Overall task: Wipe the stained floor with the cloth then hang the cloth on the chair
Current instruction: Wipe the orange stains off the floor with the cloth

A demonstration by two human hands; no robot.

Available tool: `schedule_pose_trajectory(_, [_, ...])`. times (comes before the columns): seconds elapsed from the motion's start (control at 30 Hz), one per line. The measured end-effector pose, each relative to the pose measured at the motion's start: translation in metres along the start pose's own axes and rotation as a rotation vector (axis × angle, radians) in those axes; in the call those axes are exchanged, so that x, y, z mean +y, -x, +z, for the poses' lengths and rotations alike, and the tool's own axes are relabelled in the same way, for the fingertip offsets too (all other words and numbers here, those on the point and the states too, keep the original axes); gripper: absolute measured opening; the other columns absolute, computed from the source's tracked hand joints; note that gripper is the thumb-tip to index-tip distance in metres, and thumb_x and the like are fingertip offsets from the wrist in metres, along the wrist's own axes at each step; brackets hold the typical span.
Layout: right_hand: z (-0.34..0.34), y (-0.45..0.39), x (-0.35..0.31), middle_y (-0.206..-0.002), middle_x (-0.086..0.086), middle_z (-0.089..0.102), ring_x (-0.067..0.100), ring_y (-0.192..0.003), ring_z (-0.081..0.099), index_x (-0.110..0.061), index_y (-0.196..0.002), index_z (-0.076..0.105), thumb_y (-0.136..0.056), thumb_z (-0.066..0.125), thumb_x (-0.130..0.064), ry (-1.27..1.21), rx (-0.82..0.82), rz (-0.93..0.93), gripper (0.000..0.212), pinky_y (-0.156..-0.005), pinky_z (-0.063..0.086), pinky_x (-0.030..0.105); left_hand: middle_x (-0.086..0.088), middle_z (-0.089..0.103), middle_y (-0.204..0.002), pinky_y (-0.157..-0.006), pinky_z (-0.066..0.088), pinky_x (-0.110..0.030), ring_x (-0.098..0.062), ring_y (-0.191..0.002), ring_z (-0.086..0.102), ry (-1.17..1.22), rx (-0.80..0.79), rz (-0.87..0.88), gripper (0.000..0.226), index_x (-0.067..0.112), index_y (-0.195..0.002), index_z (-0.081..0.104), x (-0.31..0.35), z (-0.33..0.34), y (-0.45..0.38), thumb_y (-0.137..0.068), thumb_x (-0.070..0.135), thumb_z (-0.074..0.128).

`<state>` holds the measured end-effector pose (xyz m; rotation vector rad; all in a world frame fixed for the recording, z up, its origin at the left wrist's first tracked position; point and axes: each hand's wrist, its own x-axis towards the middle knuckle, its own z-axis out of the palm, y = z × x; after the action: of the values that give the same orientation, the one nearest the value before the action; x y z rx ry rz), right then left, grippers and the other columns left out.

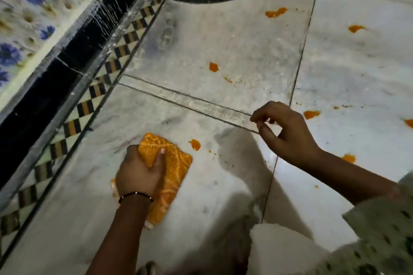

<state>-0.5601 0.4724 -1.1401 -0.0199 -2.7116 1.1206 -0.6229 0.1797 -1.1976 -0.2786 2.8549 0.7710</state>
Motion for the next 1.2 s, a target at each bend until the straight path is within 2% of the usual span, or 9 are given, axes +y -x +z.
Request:
schedule_pose_trajectory(0.17, [0.03,0.027,-0.02,-0.108,0.007,0.06,0.025,-0.103,0.054,-0.01,-0.11,0.062,-0.089,0.048,-0.026,0.102,-0.136,-0.091,0.029,-0.087,0.043,0.038,-0.028,0.061,-0.111,-0.076,0.042,-0.039,-0.043,-0.1,0.058,0.324,0.026,-0.338,0.052,0.0,-0.115,0.046,0.035,0.016,0.041,-0.086,0.04,0.062])
schedule_pose_trajectory(0.3, [0.081,0.036,-0.044,-0.133,0.007,0.053,0.026,-0.125,0.046,-0.016,-0.128,0.054,-0.088,0.042,-0.041,0.212,-0.272,-0.06,0.049,-0.098,0.039,0.049,-0.026,0.063,-0.091,-0.054,0.034,-0.031,-0.028,-0.066,0.051,0.577,-0.067,-0.562,0.041,-0.007,-0.103,0.057,0.035,0.03,0.053,-0.087,0.03,0.06])
schedule_pose_trajectory(0.37, [0.107,0.042,-0.056,-0.144,0.009,0.044,0.031,-0.136,0.036,-0.02,-0.136,0.047,-0.085,0.037,-0.054,0.269,-0.343,0.013,0.062,-0.103,0.032,0.06,-0.021,0.06,-0.083,-0.06,0.04,-0.036,-0.032,-0.072,0.054,0.52,0.016,-0.469,0.033,-0.006,-0.091,0.058,0.027,0.024,0.05,-0.088,0.027,0.058])
schedule_pose_trajectory(0.43, [0.13,0.049,-0.063,-0.15,0.012,0.036,0.04,-0.139,0.029,-0.028,-0.142,0.039,-0.079,0.036,-0.07,0.401,-0.435,-0.009,0.076,-0.101,0.024,0.072,-0.019,0.059,-0.105,-0.086,0.042,-0.039,-0.036,-0.101,0.055,0.367,0.138,-0.28,0.034,0.001,-0.104,0.058,0.018,0.016,0.042,-0.088,0.031,0.055])
schedule_pose_trajectory(0.53, [0.147,0.054,-0.06,-0.155,0.011,0.029,0.045,-0.14,0.021,-0.037,-0.146,0.029,-0.071,0.039,-0.081,0.526,-0.512,-0.098,0.088,-0.097,0.018,0.078,-0.015,0.05,-0.126,-0.101,0.033,-0.043,-0.034,-0.12,0.044,0.122,0.183,0.022,0.057,0.011,-0.12,0.053,0.001,0.009,0.016,-0.08,0.048,0.036])
schedule_pose_trajectory(0.73, [0.121,0.041,-0.016,-0.159,0.004,0.019,0.04,-0.143,0.008,-0.048,-0.145,0.021,-0.067,0.044,-0.076,0.605,-0.488,-0.135,0.086,-0.098,0.015,0.078,-0.005,0.014,-0.157,-0.114,-0.004,-0.048,-0.023,-0.145,0.008,-0.31,-0.044,0.47,0.069,0.017,-0.149,0.018,-0.029,0.024,-0.035,-0.089,0.049,0.023])
schedule_pose_trajectory(0.9, [0.12,-0.012,-0.009,-0.16,0.003,0.012,0.039,-0.145,0.002,-0.047,-0.147,0.012,-0.071,0.038,-0.074,0.606,-0.437,-0.028,0.084,-0.105,0.006,0.072,-0.004,0.009,-0.158,-0.116,0.001,-0.049,-0.02,-0.145,0.007,-0.405,-0.049,0.501,0.066,0.019,-0.15,0.012,-0.031,0.032,-0.033,-0.091,0.046,0.021])
schedule_pose_trajectory(1.07, [0.136,-0.013,-0.025,-0.16,0.007,0.014,0.041,-0.144,0.011,-0.042,-0.148,0.019,-0.075,0.037,-0.069,0.619,-0.49,-0.214,0.081,-0.104,0.01,0.073,-0.004,0.014,-0.157,-0.116,0.005,-0.049,-0.02,-0.145,0.01,-0.368,-0.044,0.499,0.064,0.02,-0.15,0.017,-0.03,0.029,-0.033,-0.091,0.045,0.024])
schedule_pose_trajectory(1.2, [0.095,0.038,0.012,-0.159,0.002,0.018,0.033,-0.144,0.014,-0.044,-0.147,0.022,-0.076,0.043,-0.069,0.624,-0.503,-0.306,0.079,-0.106,0.015,0.068,-0.003,0.014,-0.158,-0.115,0.005,-0.049,-0.021,-0.145,0.011,-0.371,-0.035,0.494,0.065,0.021,-0.15,0.017,-0.028,0.03,-0.033,-0.09,0.045,0.026])
